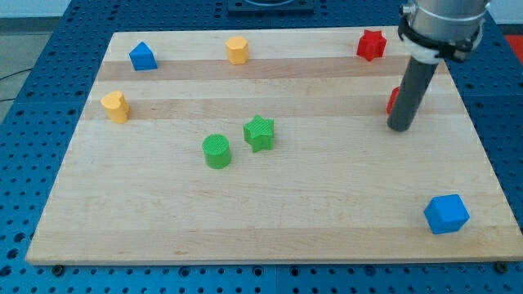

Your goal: Place green circle towards the bottom centre of the board

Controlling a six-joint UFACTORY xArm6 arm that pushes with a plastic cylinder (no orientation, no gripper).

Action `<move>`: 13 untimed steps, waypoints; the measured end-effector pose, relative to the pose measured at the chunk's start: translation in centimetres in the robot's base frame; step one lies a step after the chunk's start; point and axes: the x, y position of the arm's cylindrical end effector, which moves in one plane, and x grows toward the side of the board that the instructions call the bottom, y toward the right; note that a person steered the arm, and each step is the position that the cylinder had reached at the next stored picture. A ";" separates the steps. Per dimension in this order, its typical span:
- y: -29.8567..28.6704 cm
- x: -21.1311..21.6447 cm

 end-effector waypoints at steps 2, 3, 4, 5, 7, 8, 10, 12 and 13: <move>-12.2 -1.1; -21.6 -0.5; -25.1 -0.6; -18.4 -1.7; -2.2 -7.5; 2.7 -7.7; 0.6 -1.3; -7.7 -3.8; -7.2 -1.2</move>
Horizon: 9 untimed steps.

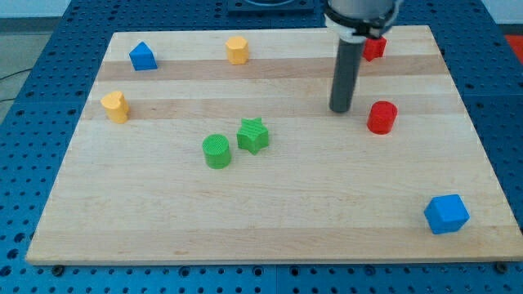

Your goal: Place green circle towards the bottom centre of the board

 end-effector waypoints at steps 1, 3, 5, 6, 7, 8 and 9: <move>4.6 1.6; 0.9 2.3; -6.7 -0.9; -9.1 -1.6; -8.9 -1.6; -9.7 -1.5; -10.9 0.0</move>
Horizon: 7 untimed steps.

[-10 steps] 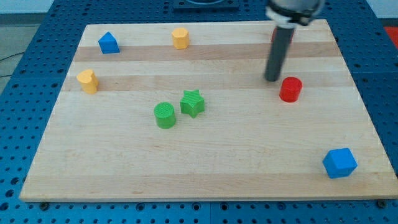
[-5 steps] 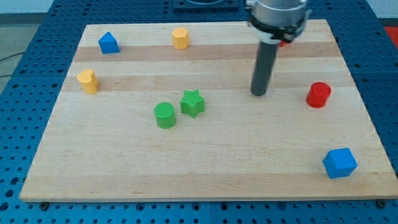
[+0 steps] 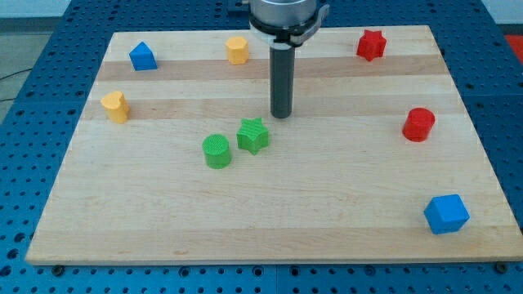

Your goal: Place green circle towards the bottom centre of the board

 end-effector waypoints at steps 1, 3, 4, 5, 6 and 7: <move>-2.7 0.3; -5.0 0.3; -5.6 0.3; -6.3 0.3; -7.1 0.3; -10.2 1.1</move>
